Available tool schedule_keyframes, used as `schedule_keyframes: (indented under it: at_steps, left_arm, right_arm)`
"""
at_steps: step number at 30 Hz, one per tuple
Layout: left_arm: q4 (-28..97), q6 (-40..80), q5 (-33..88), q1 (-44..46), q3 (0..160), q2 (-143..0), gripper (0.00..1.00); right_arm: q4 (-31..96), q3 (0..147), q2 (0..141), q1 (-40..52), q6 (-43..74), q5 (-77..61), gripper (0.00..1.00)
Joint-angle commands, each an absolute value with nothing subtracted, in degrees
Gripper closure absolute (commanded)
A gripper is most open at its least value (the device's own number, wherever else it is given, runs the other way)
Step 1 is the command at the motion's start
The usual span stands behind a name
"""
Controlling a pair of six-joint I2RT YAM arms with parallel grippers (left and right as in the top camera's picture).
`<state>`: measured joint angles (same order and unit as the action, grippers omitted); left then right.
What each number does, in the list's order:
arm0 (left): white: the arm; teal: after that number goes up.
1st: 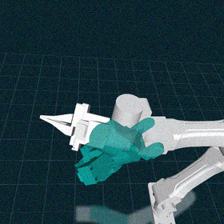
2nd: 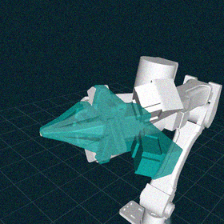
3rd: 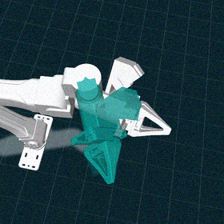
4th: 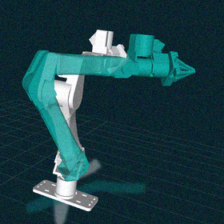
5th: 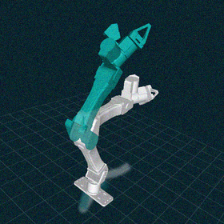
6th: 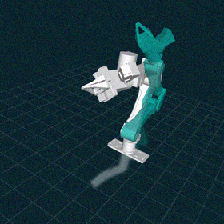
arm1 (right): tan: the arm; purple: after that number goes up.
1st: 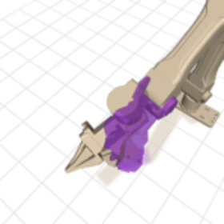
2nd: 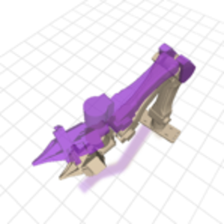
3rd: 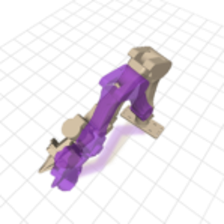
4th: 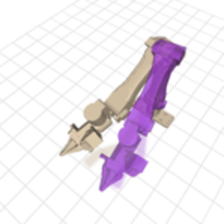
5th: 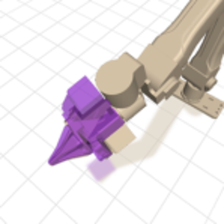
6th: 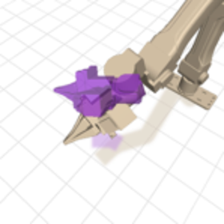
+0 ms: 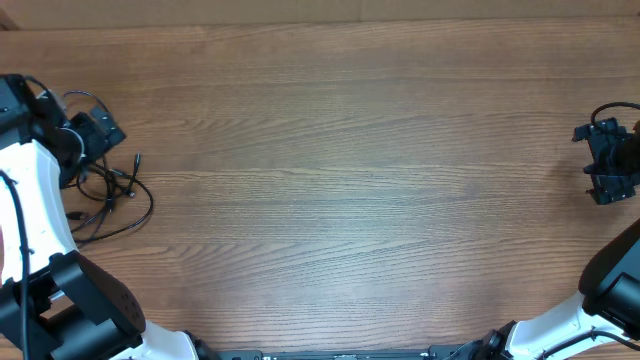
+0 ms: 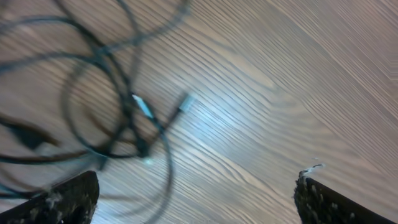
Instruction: Untangle cables
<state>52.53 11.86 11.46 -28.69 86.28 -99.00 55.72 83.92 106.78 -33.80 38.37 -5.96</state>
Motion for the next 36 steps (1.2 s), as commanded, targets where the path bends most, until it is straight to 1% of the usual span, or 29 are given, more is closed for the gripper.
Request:
schedule_keyframes:
  at_steps: [1,9,26,32,36]
  left_arm:
    - [53.80,11.75,16.58,-25.50,85.65,-98.15,0.01]
    - [52.31,10.22,16.51,-16.51,80.64,-98.15,0.00]
    - [43.64,9.21,16.36,-3.42,64.86,-98.15,0.00]
    - [41.01,9.19,15.92,-0.34,61.21,-98.15,0.00]
    - [40.84,9.21,15.94,-0.34,61.21,-98.15,0.01]
  right_arm:
    - [55.64,83.68,106.30,-33.82,38.59,-5.61,0.00]
    - [55.64,83.68,106.30,-33.82,38.59,-5.61,0.00]
    - [55.64,83.68,106.30,-33.82,38.59,-5.61,0.00]
    - [55.64,83.68,106.30,-33.82,38.59,-5.61,0.00]
    - [55.64,83.68,106.30,-33.82,38.61,-5.61,0.00]
